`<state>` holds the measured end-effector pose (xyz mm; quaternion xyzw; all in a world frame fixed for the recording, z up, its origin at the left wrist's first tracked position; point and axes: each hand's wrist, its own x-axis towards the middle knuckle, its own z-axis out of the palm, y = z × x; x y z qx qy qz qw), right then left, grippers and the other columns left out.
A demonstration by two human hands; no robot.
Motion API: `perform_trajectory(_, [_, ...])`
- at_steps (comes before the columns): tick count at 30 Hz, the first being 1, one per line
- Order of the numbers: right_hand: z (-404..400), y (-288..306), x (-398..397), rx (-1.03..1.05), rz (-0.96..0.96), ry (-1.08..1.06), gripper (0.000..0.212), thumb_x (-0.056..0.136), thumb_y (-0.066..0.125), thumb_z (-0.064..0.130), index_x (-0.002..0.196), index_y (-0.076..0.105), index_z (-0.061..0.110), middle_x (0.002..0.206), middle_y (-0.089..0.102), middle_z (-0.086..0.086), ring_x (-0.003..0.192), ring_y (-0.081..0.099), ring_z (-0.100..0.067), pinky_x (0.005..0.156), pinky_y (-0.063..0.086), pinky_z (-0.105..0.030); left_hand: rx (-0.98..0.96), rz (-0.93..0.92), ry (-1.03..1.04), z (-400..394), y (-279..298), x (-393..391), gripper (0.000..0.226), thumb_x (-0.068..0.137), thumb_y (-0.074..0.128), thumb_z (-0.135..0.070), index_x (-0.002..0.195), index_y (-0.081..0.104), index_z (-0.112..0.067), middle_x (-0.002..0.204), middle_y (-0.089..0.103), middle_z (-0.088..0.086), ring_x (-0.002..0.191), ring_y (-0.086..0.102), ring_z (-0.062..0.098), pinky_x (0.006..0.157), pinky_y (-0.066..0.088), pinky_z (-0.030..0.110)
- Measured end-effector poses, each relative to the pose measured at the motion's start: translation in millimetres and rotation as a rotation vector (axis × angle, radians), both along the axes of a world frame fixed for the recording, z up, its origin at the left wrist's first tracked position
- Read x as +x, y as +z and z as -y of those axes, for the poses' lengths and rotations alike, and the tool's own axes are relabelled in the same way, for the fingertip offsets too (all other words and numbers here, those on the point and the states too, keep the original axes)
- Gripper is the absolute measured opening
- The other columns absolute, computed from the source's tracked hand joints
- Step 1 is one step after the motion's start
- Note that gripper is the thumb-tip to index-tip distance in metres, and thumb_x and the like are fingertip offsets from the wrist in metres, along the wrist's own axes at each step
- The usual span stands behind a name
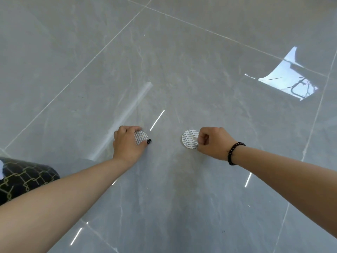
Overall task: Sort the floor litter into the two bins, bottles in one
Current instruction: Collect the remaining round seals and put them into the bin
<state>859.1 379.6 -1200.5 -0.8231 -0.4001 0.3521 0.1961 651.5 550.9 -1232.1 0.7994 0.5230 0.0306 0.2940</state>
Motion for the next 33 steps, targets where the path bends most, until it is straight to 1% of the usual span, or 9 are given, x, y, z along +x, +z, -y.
perform_trajectory(3, [-13.6,-1.4,-5.0,0.052,-0.034,-0.080,0.015,0.077,0.066,0.011,0.083,0.056,0.020,0.077,0.060,0.004,0.073,0.057,-0.016,0.066,0.049,-0.025,-0.040,0.133,0.051,3.0,3.9,1.6,0.042,0.074,0.080,-0.013,0.112,0.063,-0.015,0.115,0.044,0.005,0.107,0.046,0.019,0.089,0.029,0.012])
perform_trajectory(8, [-24.5,-14.5,-17.3,-0.083,-0.094,-0.185,0.066,0.077,0.072,0.014,0.132,0.037,0.019,0.098,0.065,-0.009,0.088,0.061,-0.021,0.061,0.046,-0.023,-0.041,0.232,0.000,21.5,20.0,0.9,0.021,0.077,0.073,-0.002,0.086,0.062,-0.017,0.097,0.056,0.006,0.075,0.052,0.002,0.067,0.035,0.000])
perform_trajectory(11, [-29.4,-16.8,-20.3,-0.148,-0.070,-0.242,0.056,0.075,0.076,0.020,0.121,0.043,0.017,0.103,0.061,-0.009,0.087,0.057,-0.021,0.052,0.039,-0.020,-0.082,0.279,0.003,30.4,41.1,1.4,0.015,0.079,0.073,-0.005,0.078,0.062,-0.016,0.094,0.057,0.004,0.072,0.053,0.001,0.065,0.037,0.003])
perform_trajectory(18, [-21.3,-6.6,-12.9,-0.272,0.160,-0.216,0.055,0.061,0.087,0.028,0.101,0.051,0.012,0.108,0.042,-0.005,0.097,0.048,-0.025,0.074,0.050,-0.035,-0.281,0.540,0.176,62.2,118.2,-8.5,0.018,0.079,0.077,-0.018,0.075,0.060,-0.019,0.085,0.066,-0.004,0.072,0.057,0.006,0.058,0.040,0.010])
perform_trajectory(21, [-21.9,3.7,-19.6,-0.251,0.231,-0.131,0.041,0.071,0.081,0.024,0.094,0.048,0.013,0.105,0.049,-0.009,0.091,0.047,-0.026,0.069,0.046,-0.034,-0.325,0.606,0.227,75.6,139.6,-28.8,0.019,0.083,0.075,-0.023,0.076,0.057,-0.023,0.073,0.060,-0.014,0.066,0.051,0.000,0.058,0.040,0.012])
perform_trajectory(24, [-30.2,16.0,-46.6,-0.240,0.165,-0.102,0.027,0.080,0.073,0.020,0.087,0.048,0.013,0.082,0.055,-0.010,0.068,0.054,-0.026,0.054,0.045,-0.031,-0.309,0.676,0.308,69.6,150.2,-63.8,0.019,0.086,0.071,-0.026,0.082,0.053,-0.024,0.076,0.062,-0.012,0.066,0.053,0.001,0.060,0.045,0.017])
perform_trajectory(28, [-51.4,51.4,-98.6,-0.094,-0.066,-0.115,0.015,0.084,0.070,0.021,0.085,0.055,0.017,0.080,0.063,-0.009,0.064,0.065,-0.026,0.052,0.052,-0.032,-0.227,0.721,0.353,56.3,194.4,-111.8,0.016,0.084,0.062,-0.039,0.084,0.047,-0.033,0.085,0.064,-0.006,0.067,0.060,0.009,0.065,0.056,0.052])
perform_trajectory(31, [-71.0,86.2,-134.4,0.033,-0.188,-0.031,0.008,0.089,0.061,0.013,0.083,0.061,0.017,0.071,0.069,-0.003,0.057,0.068,-0.014,0.048,0.054,-0.024,-0.087,0.817,0.203,55.8,253.8,-136.3,0.016,0.085,0.066,-0.033,0.083,0.050,-0.032,0.086,0.069,-0.010,0.075,0.064,0.008,0.070,0.057,0.043])
perform_trajectory(33, [-84.3,113.8,-158.6,0.106,-0.244,0.022,0.020,0.090,0.057,0.007,0.075,0.062,0.019,0.061,0.067,0.003,0.050,0.066,-0.009,0.046,0.050,-0.015,0.024,0.670,0.045,41.8,293.0,-152.5,0.025,0.074,0.078,-0.040,0.082,0.055,-0.036,0.086,0.071,-0.016,0.081,0.069,0.008,0.082,0.053,0.035])
